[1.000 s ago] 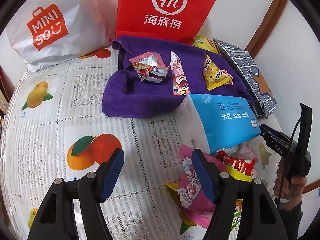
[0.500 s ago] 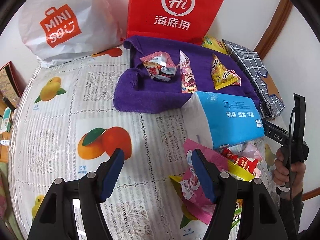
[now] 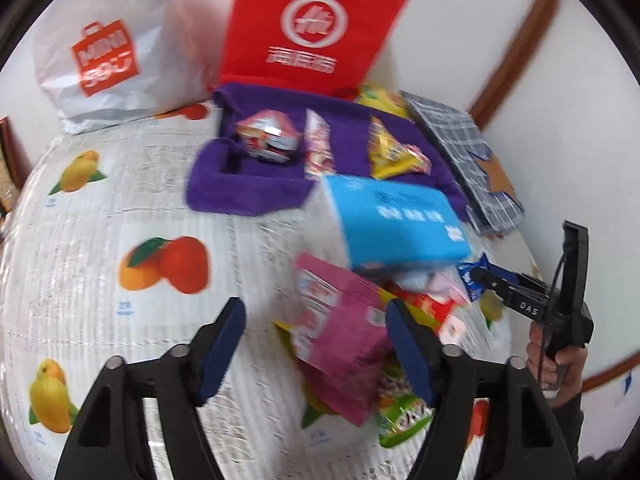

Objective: Organize snacks
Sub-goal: 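Grasp the pink snack bag with the left tool while the right tool grasps the blue cookie packet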

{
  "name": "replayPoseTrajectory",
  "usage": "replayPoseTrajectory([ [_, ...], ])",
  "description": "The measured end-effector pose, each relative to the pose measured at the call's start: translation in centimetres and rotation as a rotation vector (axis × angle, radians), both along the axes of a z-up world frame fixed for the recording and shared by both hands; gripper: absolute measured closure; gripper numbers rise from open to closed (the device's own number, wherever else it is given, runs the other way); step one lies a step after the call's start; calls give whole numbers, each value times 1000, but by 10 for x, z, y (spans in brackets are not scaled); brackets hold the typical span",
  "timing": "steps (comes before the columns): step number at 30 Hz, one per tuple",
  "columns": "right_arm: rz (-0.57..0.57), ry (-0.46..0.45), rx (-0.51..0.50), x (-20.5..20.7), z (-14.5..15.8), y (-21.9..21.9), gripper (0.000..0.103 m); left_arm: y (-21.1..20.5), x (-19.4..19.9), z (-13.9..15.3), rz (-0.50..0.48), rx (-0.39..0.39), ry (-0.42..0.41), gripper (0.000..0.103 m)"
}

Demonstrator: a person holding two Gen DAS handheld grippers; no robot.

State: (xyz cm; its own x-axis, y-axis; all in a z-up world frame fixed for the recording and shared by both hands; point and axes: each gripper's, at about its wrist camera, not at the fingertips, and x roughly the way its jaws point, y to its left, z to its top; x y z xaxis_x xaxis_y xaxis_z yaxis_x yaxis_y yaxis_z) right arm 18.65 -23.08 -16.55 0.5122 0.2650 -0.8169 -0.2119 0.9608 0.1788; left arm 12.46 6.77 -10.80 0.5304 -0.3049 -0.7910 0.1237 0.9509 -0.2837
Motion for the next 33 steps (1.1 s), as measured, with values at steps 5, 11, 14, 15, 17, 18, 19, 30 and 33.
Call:
replayPoseTrajectory([
  [5, 64, 2, -12, -29, 0, 7, 64, -15, -7, -18, -47, 43, 13, 27],
  [11, 74, -32, -71, -51, 4, 13, 46, -37, 5, -39, -76, 117, 34, 24],
  [14, 60, -57, -64, -61, 9, 13, 29, -43, 8, -44, -63, 147, 31, 24],
  [15, 59, -63, -61, -64, 9, 14, 27, -44, 8, -44, -60, 156, 26, 24],
  [17, 51, -56, -66, -64, 5, 19, 26, -42, 4, -42, -48, 161, 13, 29],
  [18, 45, -50, -71, -63, 3, 21, 26, -40, 2, -41, -39, 168, 9, 29],
  [19, 37, -47, -77, -62, 1, 23, 26, -36, -1, -40, -30, 175, 9, 31],
  [30, -29, -118, -175, -65, -16, 29, 39, 12, -30, -39, 137, 180, -9, 34],
  [33, -30, -112, -157, -63, -16, 26, 39, 7, -32, -42, 156, 186, -48, 34],
])
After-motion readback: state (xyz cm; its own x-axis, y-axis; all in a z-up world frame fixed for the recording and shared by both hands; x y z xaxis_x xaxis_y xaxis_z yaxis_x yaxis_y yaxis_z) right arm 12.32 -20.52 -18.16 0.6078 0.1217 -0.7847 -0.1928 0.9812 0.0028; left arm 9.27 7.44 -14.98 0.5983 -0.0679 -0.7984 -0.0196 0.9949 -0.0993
